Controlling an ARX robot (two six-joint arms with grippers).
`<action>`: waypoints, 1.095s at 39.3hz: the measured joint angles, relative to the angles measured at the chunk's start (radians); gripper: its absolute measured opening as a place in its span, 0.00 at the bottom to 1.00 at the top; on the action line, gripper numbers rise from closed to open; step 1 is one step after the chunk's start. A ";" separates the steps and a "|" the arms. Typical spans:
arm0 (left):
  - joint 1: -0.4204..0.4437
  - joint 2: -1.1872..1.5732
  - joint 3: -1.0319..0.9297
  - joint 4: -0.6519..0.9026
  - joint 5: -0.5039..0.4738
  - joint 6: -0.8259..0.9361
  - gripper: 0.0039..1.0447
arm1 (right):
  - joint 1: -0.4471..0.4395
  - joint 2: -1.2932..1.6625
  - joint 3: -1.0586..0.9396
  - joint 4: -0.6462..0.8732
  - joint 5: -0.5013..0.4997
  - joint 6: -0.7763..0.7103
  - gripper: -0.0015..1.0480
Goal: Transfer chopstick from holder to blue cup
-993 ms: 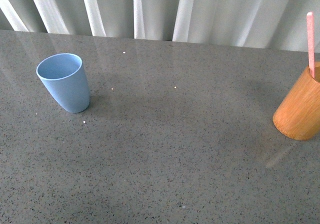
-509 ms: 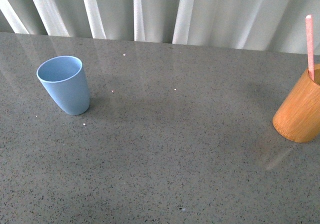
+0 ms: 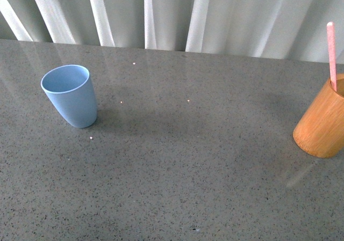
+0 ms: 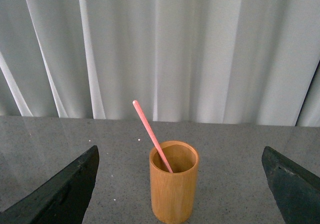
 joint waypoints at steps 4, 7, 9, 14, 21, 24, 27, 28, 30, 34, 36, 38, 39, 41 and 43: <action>0.031 0.164 0.121 0.018 0.068 0.039 0.94 | 0.000 0.000 0.000 0.000 0.000 0.000 0.90; 0.022 0.308 0.232 -0.058 0.105 0.090 0.94 | 0.000 0.000 0.000 0.000 0.000 0.000 0.90; 0.009 0.389 0.293 -0.114 0.140 0.129 0.94 | 0.000 0.000 0.000 0.000 0.000 0.000 0.90; -0.037 0.583 0.452 -0.269 0.196 0.180 0.94 | 0.000 0.000 0.000 0.000 0.000 0.000 0.90; -0.129 0.809 0.669 -0.433 0.214 0.193 0.94 | 0.000 0.000 0.000 0.000 0.000 0.000 0.90; -0.177 0.904 0.747 -0.469 0.209 0.184 0.94 | 0.000 0.000 0.000 0.000 0.000 0.000 0.90; -0.220 0.985 0.792 -0.492 0.186 0.174 0.94 | 0.000 0.000 0.000 0.000 0.000 0.000 0.90; -0.231 1.004 0.797 -0.494 0.179 0.174 0.94 | 0.000 0.000 0.000 0.000 0.000 0.000 0.90; -0.248 1.033 0.800 -0.494 0.159 0.174 0.94 | 0.000 0.000 0.000 0.000 0.000 0.000 0.90; -0.265 1.092 0.816 -0.484 0.127 0.168 0.94 | 0.000 0.000 0.000 0.000 0.000 0.000 0.90; -0.267 1.117 0.827 -0.477 0.116 0.164 0.94 | 0.000 0.000 0.000 0.000 0.000 0.000 0.90; -0.270 1.142 0.839 -0.470 0.109 0.163 0.94 | 0.000 0.000 0.000 0.000 0.000 0.000 0.90; -0.271 1.151 0.843 -0.469 0.107 0.163 0.94 | 0.000 0.000 0.000 0.000 0.000 0.000 0.90; -0.272 1.165 0.851 -0.467 0.100 0.163 0.94 | 0.000 0.000 0.000 0.000 0.000 0.000 0.90; -0.272 1.184 0.864 -0.462 0.086 0.163 0.94 | 0.000 0.000 0.000 0.000 0.000 0.000 0.90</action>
